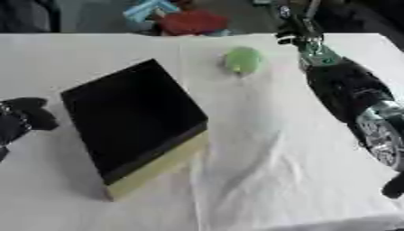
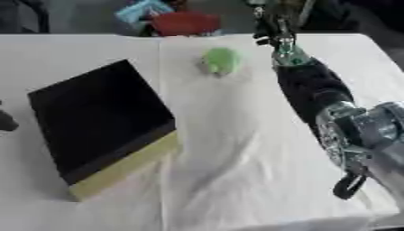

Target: Pick up objects on the table and place them in the box.

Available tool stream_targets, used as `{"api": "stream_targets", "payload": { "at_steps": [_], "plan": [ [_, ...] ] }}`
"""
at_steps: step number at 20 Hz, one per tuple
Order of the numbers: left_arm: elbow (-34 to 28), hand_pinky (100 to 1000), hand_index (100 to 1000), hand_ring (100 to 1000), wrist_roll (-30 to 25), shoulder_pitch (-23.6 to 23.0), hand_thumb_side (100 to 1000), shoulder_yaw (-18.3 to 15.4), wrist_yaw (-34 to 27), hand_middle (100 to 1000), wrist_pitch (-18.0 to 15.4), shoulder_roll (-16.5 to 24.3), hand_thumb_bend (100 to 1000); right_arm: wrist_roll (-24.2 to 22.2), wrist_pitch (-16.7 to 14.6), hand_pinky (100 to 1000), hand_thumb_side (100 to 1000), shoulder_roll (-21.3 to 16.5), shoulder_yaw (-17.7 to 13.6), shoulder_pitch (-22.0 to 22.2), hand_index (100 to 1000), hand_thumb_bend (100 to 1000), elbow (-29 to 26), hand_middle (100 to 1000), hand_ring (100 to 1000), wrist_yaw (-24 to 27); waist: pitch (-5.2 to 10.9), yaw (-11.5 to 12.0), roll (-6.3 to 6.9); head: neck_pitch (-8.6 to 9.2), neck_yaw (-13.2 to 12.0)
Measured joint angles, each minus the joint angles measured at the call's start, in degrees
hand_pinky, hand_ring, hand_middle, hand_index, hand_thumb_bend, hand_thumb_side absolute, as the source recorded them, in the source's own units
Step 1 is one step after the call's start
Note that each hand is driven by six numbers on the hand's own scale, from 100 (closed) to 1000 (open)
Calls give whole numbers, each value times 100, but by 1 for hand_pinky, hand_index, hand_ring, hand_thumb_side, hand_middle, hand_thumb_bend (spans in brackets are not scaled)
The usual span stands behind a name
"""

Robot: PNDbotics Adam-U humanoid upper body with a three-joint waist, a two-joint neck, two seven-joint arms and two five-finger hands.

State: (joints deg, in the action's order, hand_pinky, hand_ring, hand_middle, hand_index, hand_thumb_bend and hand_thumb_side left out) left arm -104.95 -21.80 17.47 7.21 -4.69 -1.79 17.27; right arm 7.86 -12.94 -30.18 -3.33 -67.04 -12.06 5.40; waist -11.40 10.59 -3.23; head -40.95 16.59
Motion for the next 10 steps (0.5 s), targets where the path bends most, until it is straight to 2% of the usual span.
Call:
{"api": "stream_targets", "payload": {
  "at_steps": [10],
  "plan": [
    [0, 740, 808, 661, 0, -1, 790, 0, 1, 607, 0, 0, 361, -19, -72, 620, 735, 0, 26, 0, 757, 100, 70, 537, 596, 31, 0, -12, 29, -1, 18]
  ]
}}
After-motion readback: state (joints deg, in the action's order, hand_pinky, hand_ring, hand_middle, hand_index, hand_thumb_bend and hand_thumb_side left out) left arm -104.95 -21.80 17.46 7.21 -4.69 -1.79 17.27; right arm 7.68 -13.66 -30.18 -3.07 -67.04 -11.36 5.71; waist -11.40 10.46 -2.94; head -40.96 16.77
